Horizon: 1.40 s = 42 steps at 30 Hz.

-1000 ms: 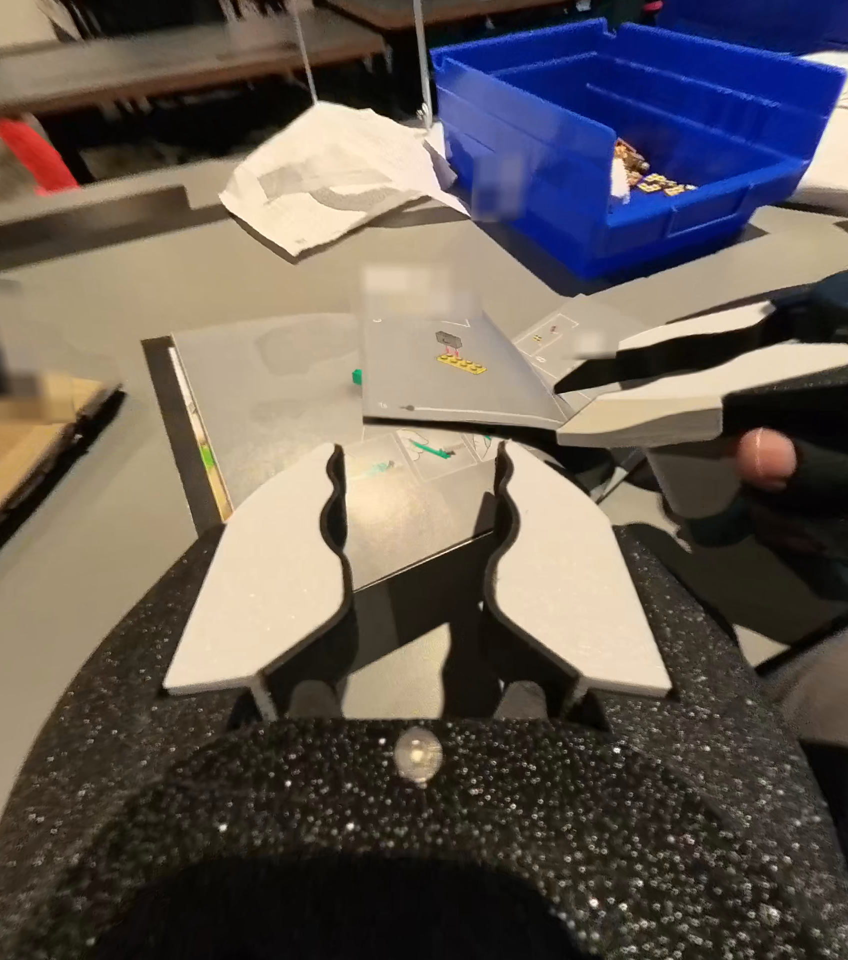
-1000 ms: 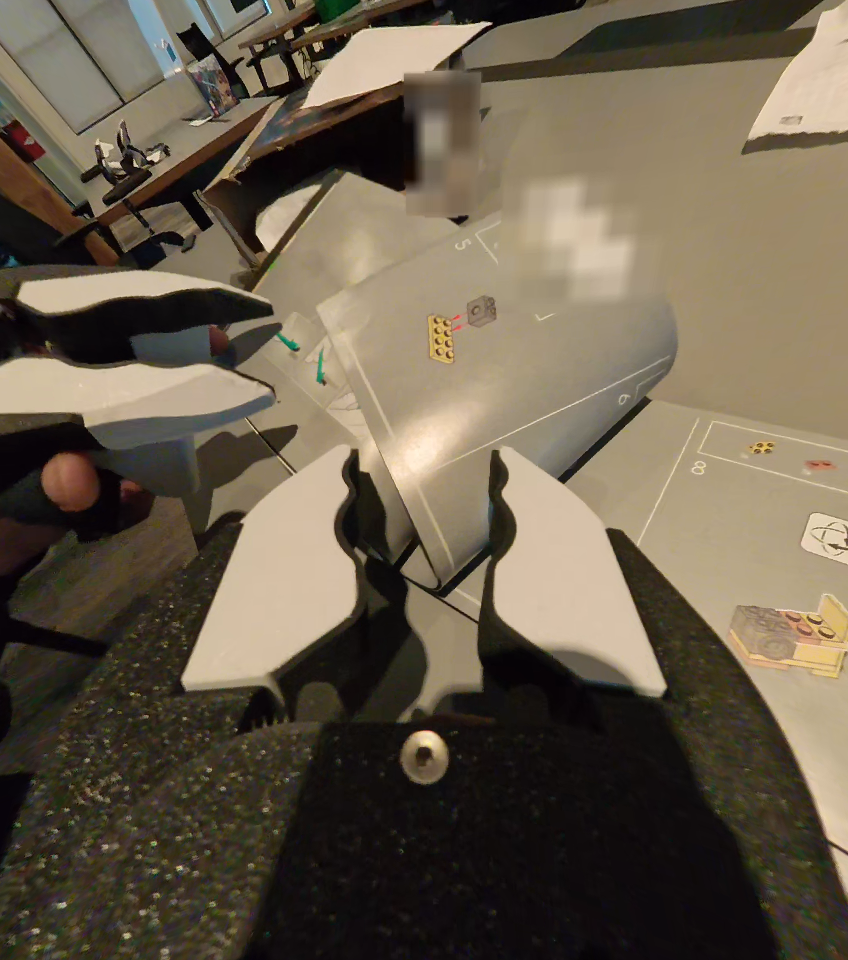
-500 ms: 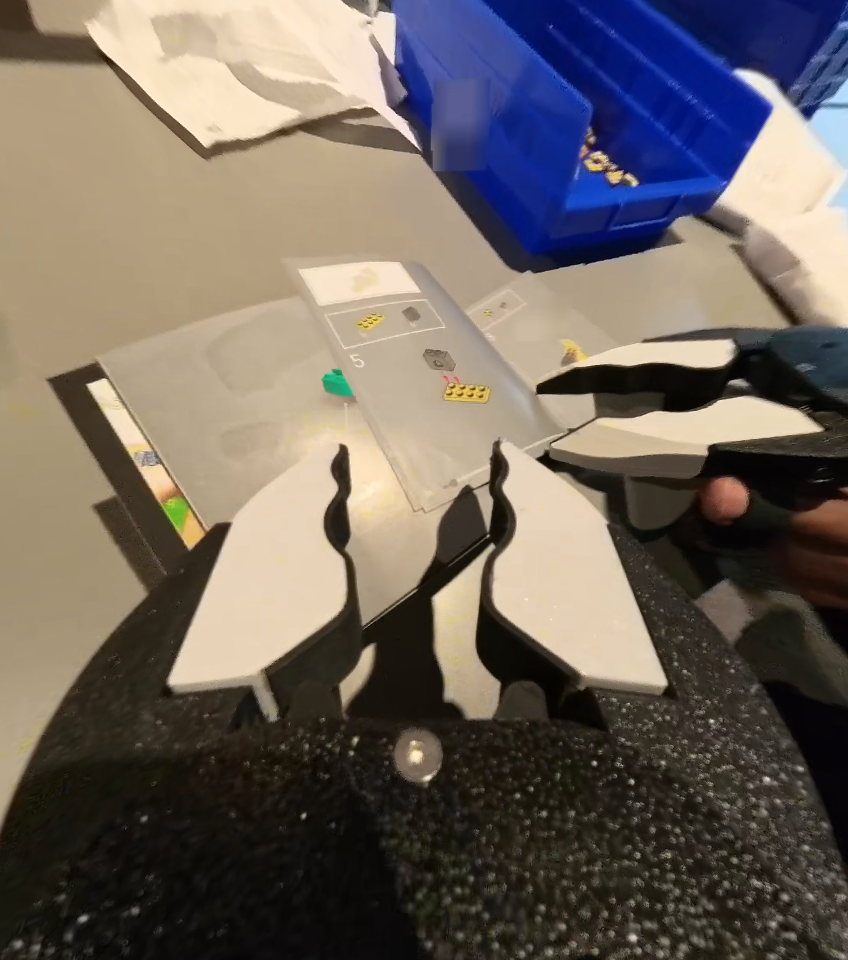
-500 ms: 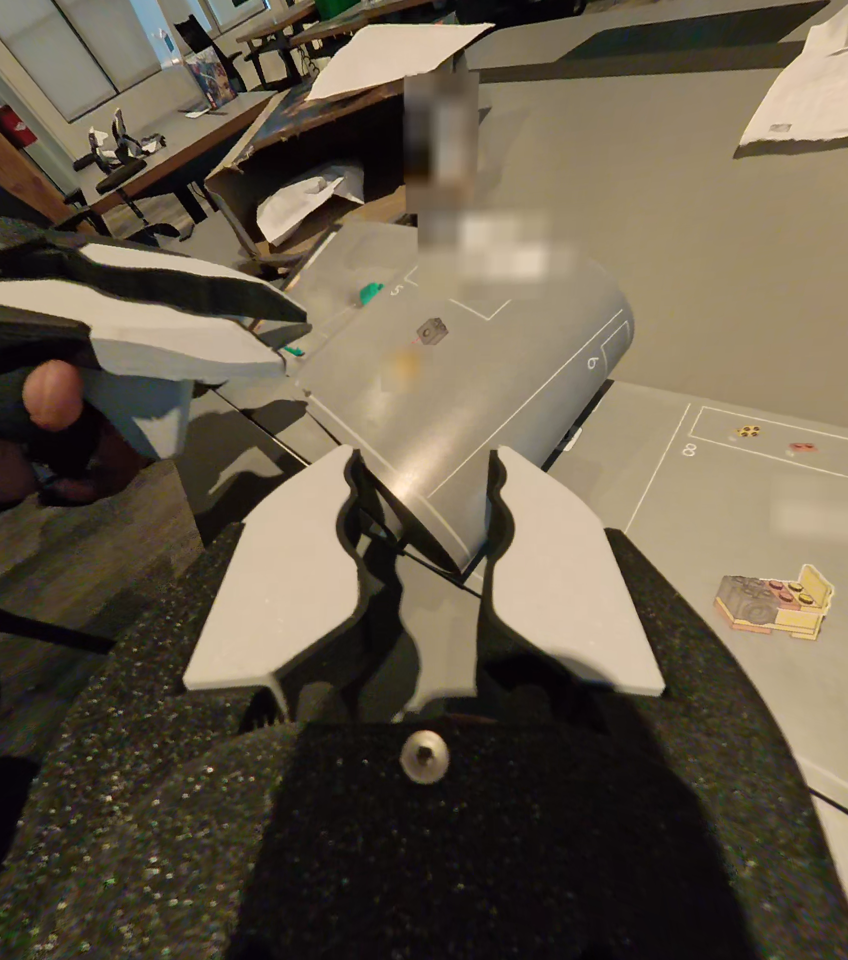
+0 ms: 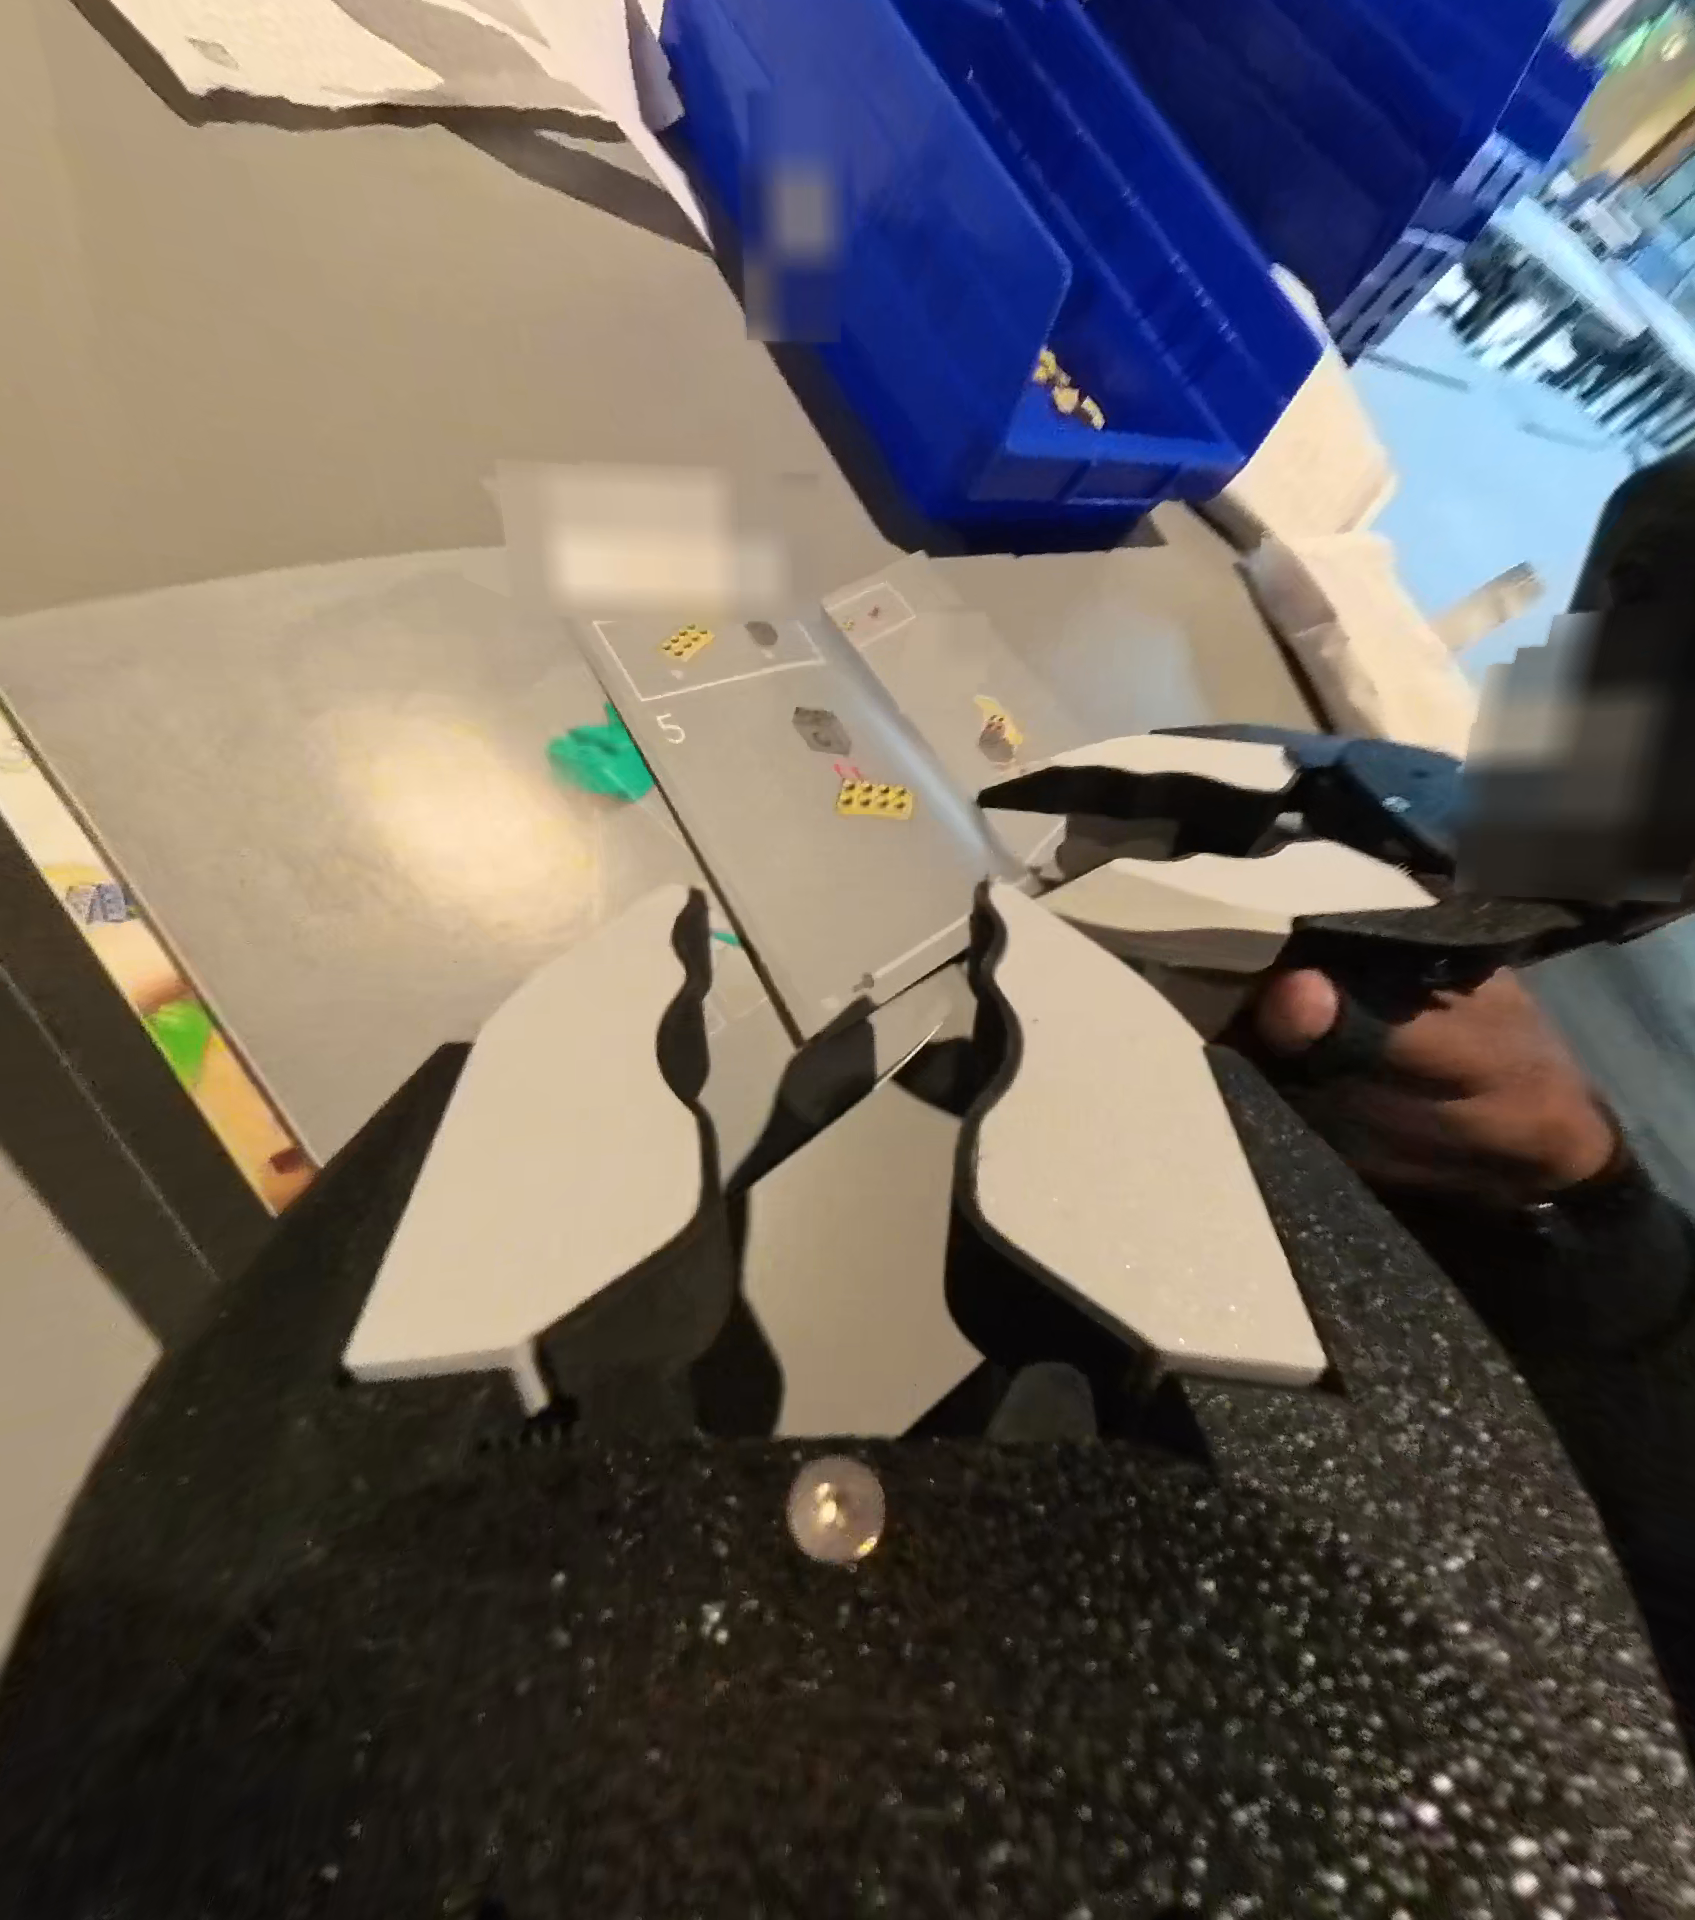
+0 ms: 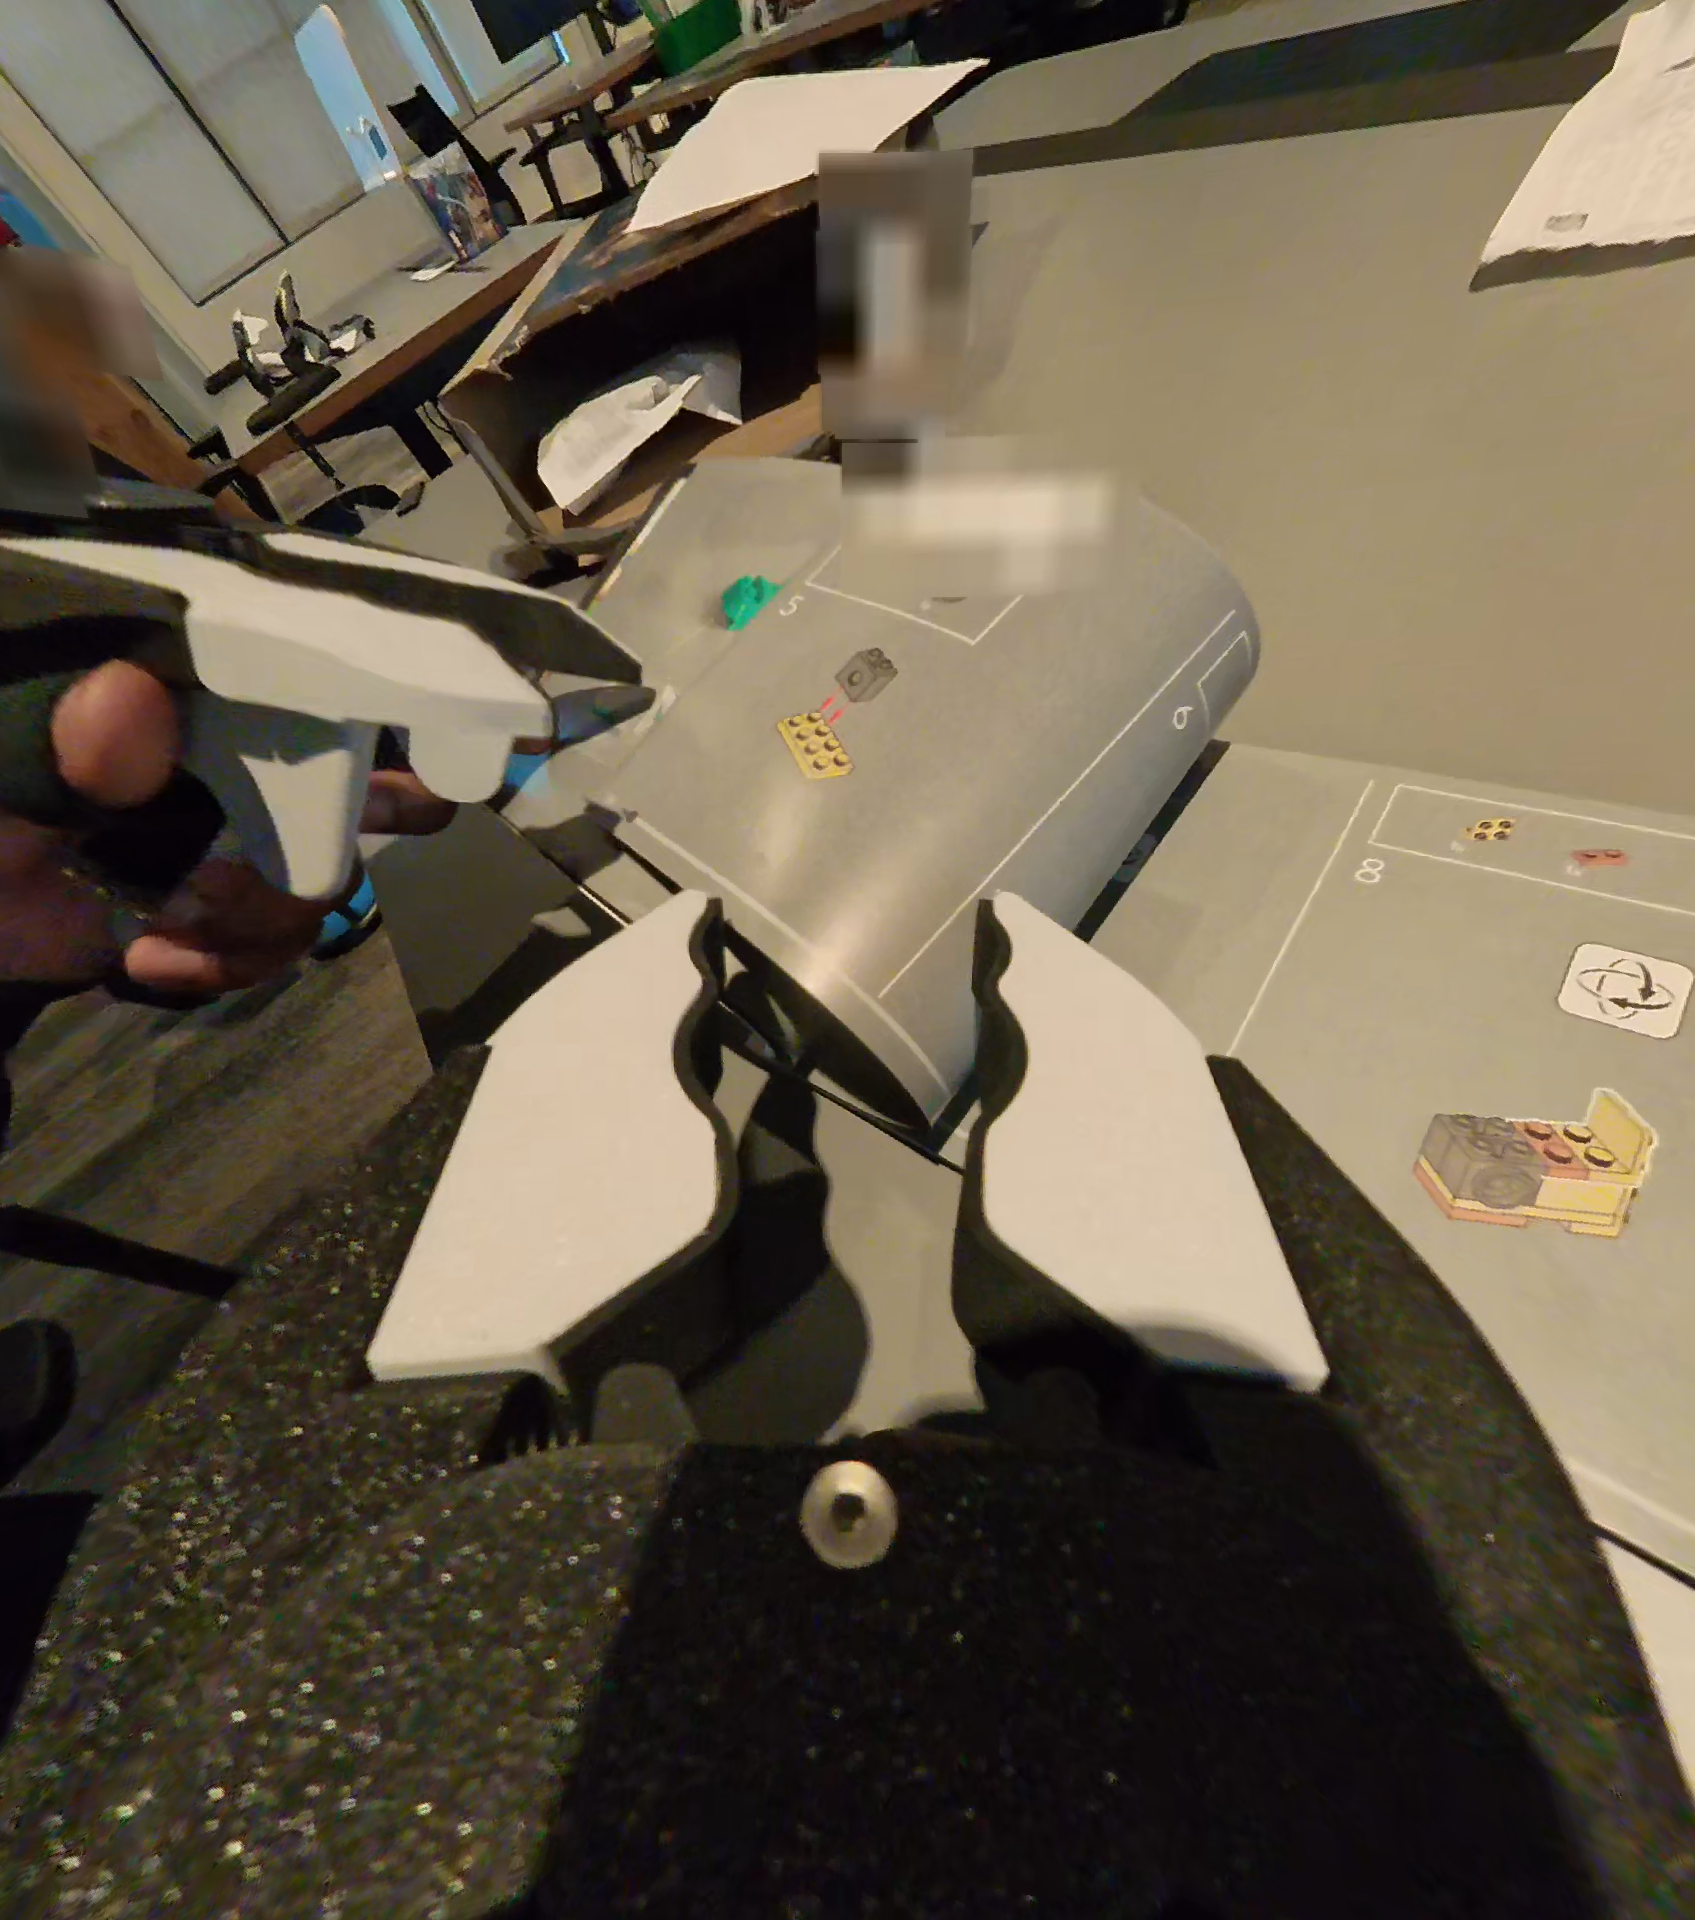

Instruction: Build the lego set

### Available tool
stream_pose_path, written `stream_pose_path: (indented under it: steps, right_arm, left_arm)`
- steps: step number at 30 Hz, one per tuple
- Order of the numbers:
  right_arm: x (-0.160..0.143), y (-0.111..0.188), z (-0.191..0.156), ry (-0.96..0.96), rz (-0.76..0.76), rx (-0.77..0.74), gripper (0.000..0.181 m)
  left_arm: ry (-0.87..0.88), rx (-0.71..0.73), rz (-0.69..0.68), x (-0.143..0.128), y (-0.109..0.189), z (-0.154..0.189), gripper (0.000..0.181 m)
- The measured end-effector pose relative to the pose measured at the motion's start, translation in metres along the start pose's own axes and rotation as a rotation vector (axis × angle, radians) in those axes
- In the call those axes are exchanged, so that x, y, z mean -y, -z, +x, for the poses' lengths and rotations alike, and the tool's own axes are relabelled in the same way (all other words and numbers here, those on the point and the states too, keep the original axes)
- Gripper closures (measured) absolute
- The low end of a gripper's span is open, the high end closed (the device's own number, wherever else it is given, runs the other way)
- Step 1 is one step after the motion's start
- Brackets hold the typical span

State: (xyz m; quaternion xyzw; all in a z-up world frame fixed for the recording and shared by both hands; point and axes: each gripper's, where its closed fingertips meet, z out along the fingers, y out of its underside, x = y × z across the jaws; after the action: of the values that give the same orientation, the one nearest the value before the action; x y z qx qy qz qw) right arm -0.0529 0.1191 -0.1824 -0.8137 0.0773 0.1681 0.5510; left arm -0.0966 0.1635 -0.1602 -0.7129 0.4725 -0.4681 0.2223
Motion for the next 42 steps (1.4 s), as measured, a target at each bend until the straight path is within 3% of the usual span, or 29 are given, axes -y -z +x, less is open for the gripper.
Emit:
stream_pose_path:
  steps: [1, 13, 24, 31, 42]
  right_arm:
    - [0.000, 0.001, 0.001, -0.003, 0.001, 0.001, 0.136]
    - [-0.001, 0.007, 0.005, -0.016, -0.004, 0.019, 0.138]
    - [-0.001, 0.005, 0.003, 0.006, -0.012, 0.026, 0.137]
    - [0.002, 0.009, 0.001, -0.006, 0.018, 0.055, 0.137]
    - [0.006, 0.015, 0.000, -0.050, 0.060, 0.107, 0.137]
  left_arm:
    - [-0.021, 0.014, -0.011, -0.002, -0.001, -0.001, 0.134]
    - [0.050, -0.073, -0.037, -0.003, -0.008, 0.008, 0.136]
    - [-0.035, -0.057, -0.063, 0.028, -0.009, 0.016, 0.136]
    - [0.103, -0.122, -0.077, 0.037, -0.009, 0.016, 0.136]
    - [0.147, -0.169, -0.118, 0.040, -0.016, 0.020, 0.140]
